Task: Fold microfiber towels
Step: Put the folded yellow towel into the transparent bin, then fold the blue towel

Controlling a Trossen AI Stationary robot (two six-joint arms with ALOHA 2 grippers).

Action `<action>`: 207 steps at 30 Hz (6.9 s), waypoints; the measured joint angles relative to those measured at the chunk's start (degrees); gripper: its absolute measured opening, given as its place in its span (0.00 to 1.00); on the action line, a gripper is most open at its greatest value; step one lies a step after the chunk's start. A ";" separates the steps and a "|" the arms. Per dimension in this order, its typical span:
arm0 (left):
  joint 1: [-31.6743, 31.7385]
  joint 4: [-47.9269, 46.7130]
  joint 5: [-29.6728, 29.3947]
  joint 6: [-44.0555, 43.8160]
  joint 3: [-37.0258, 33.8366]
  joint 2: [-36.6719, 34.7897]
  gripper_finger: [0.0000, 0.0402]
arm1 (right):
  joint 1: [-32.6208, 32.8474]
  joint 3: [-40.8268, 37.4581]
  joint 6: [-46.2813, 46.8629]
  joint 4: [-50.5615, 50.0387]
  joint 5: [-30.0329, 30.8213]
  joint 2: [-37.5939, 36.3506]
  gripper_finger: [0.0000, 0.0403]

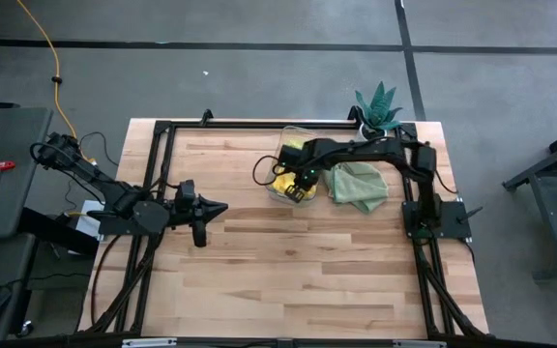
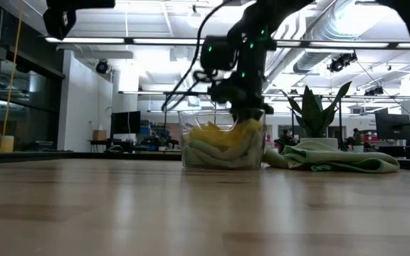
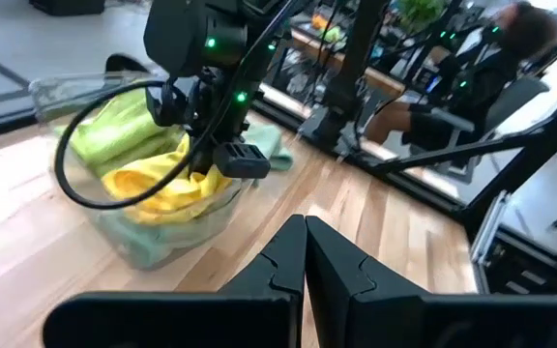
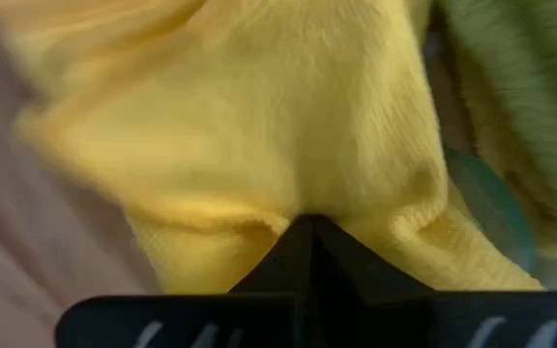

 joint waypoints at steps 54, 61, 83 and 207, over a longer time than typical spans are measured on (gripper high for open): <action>0.01 -4.50 -0.46 -6.09 0.00 0.00 0.00 | -7.91 -43.12 29.53 31.57 10.03 -28.09 0.49; -0.01 -4.51 -0.58 -6.09 0.00 0.00 0.00 | -7.91 -40.05 29.53 28.86 12.80 -23.98 0.39; 0.00 -4.22 0.63 -6.46 0.00 0.00 0.00 | 13.63 -36.49 29.45 15.65 3.03 -46.37 0.00; 16.19 -38.54 40.22 21.34 27.26 11.63 0.00 | 35.73 -36.55 46.06 83.45 20.44 -12.76 0.36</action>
